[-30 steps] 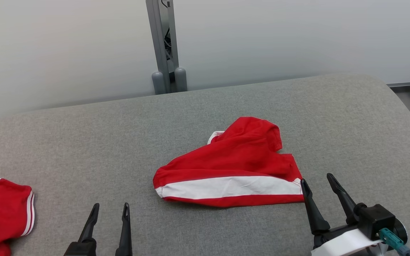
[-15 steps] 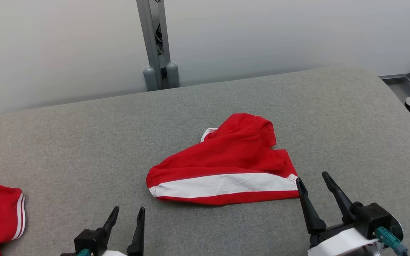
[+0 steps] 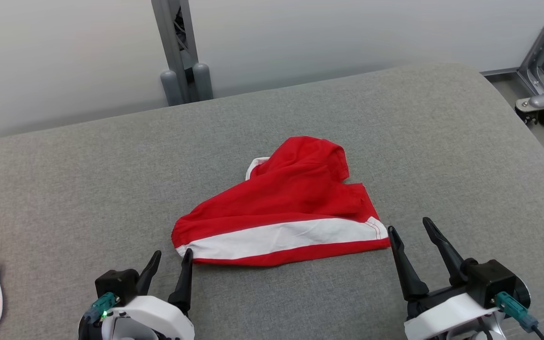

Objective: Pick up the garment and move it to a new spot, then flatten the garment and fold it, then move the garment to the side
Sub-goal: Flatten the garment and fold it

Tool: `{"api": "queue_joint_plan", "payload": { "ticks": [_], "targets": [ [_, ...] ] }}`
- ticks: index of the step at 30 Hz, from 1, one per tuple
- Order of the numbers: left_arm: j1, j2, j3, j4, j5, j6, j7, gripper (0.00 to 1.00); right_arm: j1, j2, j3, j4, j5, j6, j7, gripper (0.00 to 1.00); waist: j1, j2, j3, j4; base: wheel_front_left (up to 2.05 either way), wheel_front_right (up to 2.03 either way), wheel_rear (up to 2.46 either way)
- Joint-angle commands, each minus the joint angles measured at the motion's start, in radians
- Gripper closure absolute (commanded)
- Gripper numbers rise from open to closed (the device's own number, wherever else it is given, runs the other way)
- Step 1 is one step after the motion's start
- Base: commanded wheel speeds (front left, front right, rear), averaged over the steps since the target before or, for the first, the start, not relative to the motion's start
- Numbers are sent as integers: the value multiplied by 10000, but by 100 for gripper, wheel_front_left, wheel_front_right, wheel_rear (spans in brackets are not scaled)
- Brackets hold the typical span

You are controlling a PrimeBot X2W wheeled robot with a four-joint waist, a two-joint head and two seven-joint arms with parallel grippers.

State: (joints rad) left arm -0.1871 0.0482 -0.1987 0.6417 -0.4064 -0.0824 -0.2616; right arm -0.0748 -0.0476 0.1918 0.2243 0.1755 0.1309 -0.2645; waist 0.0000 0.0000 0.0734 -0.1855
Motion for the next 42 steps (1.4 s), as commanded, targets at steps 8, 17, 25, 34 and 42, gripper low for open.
{"api": "queue_joint_plan", "payload": {
  "ticks": [8,17,25,34,42],
  "targets": [
    [-786,39,-235,1271,-504,-169,-36,0,-313,-56,20,-9,30,-3,-10,0,0,0,253,-260,0,0,0],
    [-1216,45,-996,2080,-1062,-322,-16,0,-399,-56,-37,-49,-16,-3,-9,0,0,0,416,-337,0,0,0],
    [-1225,51,-1093,2078,-1092,158,-15,100,-413,-56,-57,-107,-23,-3,-9,0,0,0,451,-324,0,0,0],
    [-468,129,-942,598,-784,590,-24,100,-255,-56,-274,89,28,-3,-11,0,0,0,476,-99,0,0,0],
    [83,639,-897,-1041,-56,992,-24,100,-973,-49,72,1960,545,-1,-11,0,0,0,662,336,0,0,0]
  ]
}}
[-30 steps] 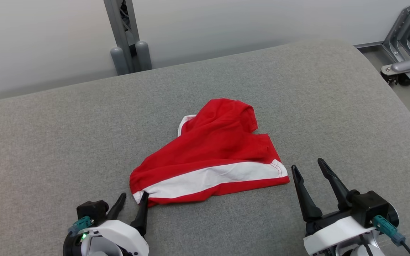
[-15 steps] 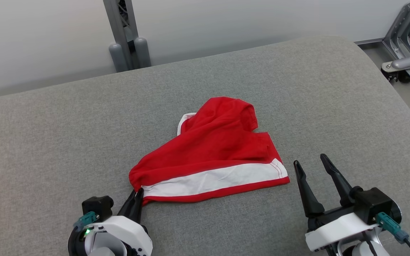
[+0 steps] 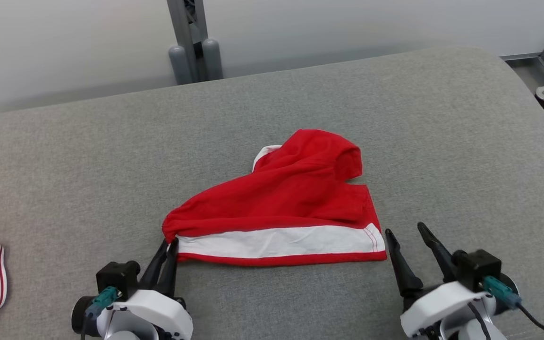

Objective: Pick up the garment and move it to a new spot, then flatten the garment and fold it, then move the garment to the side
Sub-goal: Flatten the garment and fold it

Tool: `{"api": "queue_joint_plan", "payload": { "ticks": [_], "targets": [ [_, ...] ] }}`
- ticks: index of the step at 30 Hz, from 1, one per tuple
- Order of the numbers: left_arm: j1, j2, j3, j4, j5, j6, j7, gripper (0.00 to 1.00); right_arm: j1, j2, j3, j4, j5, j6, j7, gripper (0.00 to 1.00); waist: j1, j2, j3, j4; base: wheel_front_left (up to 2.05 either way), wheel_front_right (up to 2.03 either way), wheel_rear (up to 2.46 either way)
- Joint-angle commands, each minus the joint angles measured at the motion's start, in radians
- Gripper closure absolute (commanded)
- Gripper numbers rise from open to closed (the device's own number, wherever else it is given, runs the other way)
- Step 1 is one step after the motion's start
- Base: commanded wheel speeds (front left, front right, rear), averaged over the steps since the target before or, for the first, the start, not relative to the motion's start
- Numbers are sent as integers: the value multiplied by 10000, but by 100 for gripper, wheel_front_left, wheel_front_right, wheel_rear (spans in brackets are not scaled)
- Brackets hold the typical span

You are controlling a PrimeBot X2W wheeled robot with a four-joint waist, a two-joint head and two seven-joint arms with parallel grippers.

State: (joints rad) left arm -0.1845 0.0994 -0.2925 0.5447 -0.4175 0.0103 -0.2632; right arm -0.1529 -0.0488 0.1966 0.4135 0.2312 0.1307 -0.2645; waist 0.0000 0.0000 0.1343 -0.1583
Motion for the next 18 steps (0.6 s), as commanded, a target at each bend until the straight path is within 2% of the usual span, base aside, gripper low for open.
{"api": "queue_joint_plan", "payload": {
  "ticks": [1,8,13,14,16,17,18],
  "targets": [
    [101,155,26,-158,71,82,-8,100,-363,-48,76,319,1,-1,-9,0,0,0,73,105,0,0,0],
    [237,283,-49,-705,110,211,127,100,-1428,-43,1097,2464,412,-1,-9,0,0,0,123,347,0,0,0],
    [323,304,-159,-884,107,223,214,100,-1875,-54,1726,3309,699,-1,-11,0,0,0,174,452,0,0,0],
    [318,311,-186,-914,111,220,214,100,-1934,-52,1775,3386,752,-1,-9,3,0,0,184,466,0,0,0],
    [332,329,-212,-944,102,238,244,100,-1996,-51,1870,3628,869,-1,-9,49,0,0,199,487,0,0,0],
    [348,333,-221,-967,98,254,264,100,-2039,-53,1888,3736,900,-1,-11,64,0,0,206,490,0,0,0],
    [360,342,-235,-986,96,254,277,100,-2104,-54,1903,3814,934,-1,-9,83,0,0,211,493,0,0,0]
  ]
}}
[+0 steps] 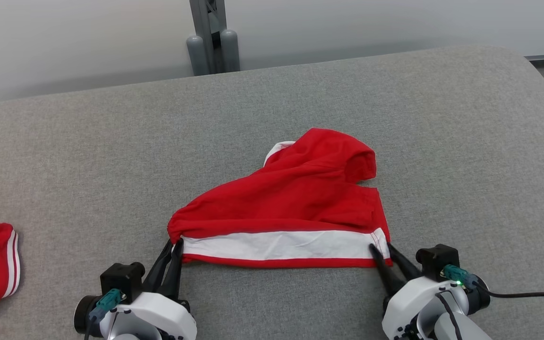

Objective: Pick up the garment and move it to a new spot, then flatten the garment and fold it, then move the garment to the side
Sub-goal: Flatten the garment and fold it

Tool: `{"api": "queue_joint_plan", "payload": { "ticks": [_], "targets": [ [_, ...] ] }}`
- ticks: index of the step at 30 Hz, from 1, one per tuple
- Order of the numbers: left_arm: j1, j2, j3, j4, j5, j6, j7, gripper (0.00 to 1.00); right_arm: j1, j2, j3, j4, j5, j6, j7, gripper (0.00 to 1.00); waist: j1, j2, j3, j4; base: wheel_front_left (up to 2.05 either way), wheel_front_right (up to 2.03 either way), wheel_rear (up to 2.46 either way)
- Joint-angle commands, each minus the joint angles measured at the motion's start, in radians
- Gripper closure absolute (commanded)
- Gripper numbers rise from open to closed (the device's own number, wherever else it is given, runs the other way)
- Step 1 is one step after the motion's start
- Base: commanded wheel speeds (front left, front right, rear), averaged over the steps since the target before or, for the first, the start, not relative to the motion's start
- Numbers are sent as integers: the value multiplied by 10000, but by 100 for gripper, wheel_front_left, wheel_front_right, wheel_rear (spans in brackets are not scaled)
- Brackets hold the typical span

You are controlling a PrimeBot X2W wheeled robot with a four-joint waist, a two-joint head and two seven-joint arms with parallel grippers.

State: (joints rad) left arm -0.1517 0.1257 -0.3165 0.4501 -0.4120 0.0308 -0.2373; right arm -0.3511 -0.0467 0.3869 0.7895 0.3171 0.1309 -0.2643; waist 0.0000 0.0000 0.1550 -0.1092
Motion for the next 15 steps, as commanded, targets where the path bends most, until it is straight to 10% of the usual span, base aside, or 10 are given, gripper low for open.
{"api": "queue_joint_plan", "payload": {
  "ticks": [1,7,15],
  "targets": [
    [43,89,-1,-64,42,62,36,100,-159,-69,27,119,100,-3,-13,100,0,0,6,4,0,0,0],
    [91,136,-38,-211,3,118,51,100,-276,-108,-249,-194,-161,-3,-11,100,0,0,-49,-51,0,0,0],
    [63,447,18,-1049,-201,-69,370,100,536,-169,-2035,-4224,-1141,-3,-13,100,0,0,-332,-195,0,0,0]
  ]
}}
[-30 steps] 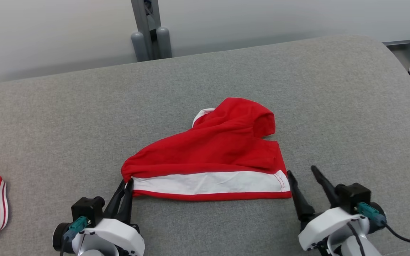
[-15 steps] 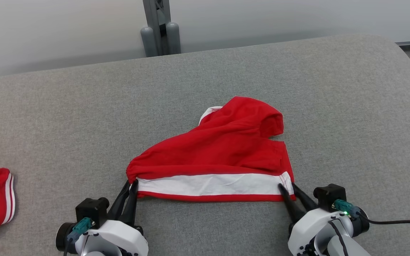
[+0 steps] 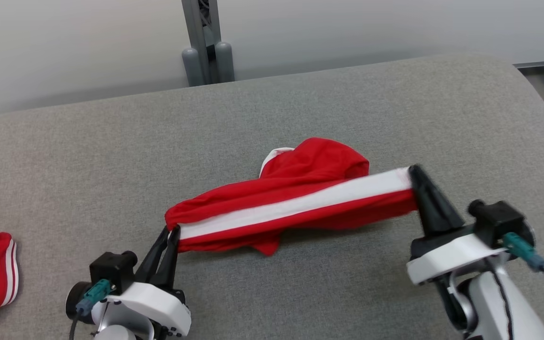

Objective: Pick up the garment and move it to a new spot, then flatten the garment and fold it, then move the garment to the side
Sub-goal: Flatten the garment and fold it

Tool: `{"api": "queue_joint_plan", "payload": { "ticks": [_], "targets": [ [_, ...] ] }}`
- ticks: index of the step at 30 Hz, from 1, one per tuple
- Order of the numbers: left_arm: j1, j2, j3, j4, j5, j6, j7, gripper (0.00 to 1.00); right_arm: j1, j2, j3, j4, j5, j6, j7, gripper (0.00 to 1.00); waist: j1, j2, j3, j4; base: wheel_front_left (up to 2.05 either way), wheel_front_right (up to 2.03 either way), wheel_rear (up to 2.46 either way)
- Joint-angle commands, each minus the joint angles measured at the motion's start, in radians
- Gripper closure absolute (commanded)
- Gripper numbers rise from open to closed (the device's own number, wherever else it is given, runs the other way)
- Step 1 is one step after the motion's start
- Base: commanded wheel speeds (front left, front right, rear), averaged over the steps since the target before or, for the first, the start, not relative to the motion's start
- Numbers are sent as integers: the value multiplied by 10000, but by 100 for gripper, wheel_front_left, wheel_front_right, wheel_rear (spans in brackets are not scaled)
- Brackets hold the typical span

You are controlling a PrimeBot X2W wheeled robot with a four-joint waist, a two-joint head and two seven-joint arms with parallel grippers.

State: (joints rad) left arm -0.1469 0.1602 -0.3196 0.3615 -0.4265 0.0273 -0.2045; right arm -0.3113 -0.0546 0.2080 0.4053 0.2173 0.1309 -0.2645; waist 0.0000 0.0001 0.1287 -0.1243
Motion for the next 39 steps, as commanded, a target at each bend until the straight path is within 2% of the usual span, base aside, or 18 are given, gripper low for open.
{"api": "queue_joint_plan", "payload": {
  "ticks": [1,7,12,18,24,26,28,31,35,39],
  "targets": [
    [15,101,48,-163,-55,-35,42,100,138,-90,-246,-382,-143,-3,-11,100,0,-1,-69,-44,0,0,0],
    [151,169,220,-1459,-668,-231,617,100,538,-82,-923,-2122,-646,-3,-11,100,0,-1,-339,-102,0,0,0],
    [-264,354,284,-2800,-1360,-563,1685,100,338,-227,-1160,-3046,-769,-3,-9,100,0,-1,-472,-11,0,0,0],
    [-1249,810,610,-4553,-2525,-808,3603,100,-372,-646,-1515,-3882,-886,-3,-9,100,0,-1,-705,53,0,0,0],
    [-2944,1569,963,-5752,-3656,-743,5923,100,-1706,-1418,-1493,-4057,-806,-3,-9,100,0,-1,-953,-41,0,0,0],
    [-3910,1902,1096,-5937,-3904,-558,6845,100,-2435,-1750,-1542,-3883,-781,-3,-9,100,0,-1,-1003,-64,0,0,0],
    [-4487,1990,1110,-5785,-4007,-436,7284,100,-2912,-1864,-1505,-3661,-705,-3,-9,100,0,-1,-1010,-69,0,0,0],
    [-5246,2116,969,-5311,-3868,-505,7635,100,-3490,-1971,-1278,-3102,-526,-3,-9,100,0,-1,-926,-74,0,0,0],
    [-6265,2162,643,-4223,-3325,-839,7414,100,-4577,-2030,-669,-1814,-130,-3,-9,100,0,-1,-564,-142,0,0,0],
    [-7501,1998,259,-2684,-2641,-1145,6723,100,-6169,-1947,31,-111,138,-3,-9,100,0,-1,99,-201,0,0,0]
  ]
}}
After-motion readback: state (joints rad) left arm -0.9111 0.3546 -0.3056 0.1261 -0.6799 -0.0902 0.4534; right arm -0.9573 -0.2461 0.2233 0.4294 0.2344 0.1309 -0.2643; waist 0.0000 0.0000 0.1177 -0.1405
